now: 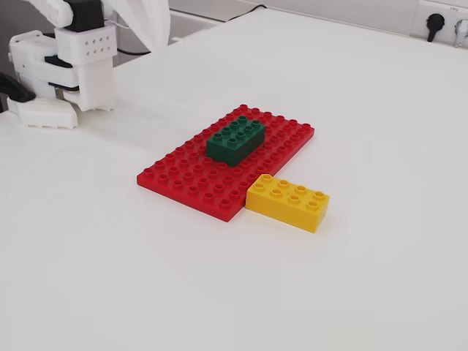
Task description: Put yellow lego brick onto the green one
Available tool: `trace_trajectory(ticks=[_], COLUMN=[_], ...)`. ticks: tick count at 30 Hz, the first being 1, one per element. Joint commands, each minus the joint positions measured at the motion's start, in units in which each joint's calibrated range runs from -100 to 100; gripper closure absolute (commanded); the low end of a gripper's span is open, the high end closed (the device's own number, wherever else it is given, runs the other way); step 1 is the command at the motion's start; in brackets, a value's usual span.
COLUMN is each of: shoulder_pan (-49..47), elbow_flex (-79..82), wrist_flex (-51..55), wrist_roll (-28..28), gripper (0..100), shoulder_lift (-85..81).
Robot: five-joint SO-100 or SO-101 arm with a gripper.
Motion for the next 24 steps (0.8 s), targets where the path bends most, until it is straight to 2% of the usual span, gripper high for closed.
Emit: trace_trajectory(ticks=[1, 6, 13, 16, 18, 20, 24], shoulder_pan=[1.6, 5.1, 10.2, 11.3, 11.1, 10.2, 8.0], elbow_flex=[-19.6, -37.9, -56.2, -63.7, -66.6, -68.5, -70.2], wrist_flex=[2.1, 2.6, 1.1, 3.7, 6.7, 7.4, 7.8], wrist_roll=[0.1, 0.7, 6.5, 12.0, 19.0, 21.2, 27.4], gripper=[98, 98, 98, 98, 98, 97, 87], shoulder_lift=[14.9, 33.6, 56.8, 63.4, 66.4, 68.2, 69.8])
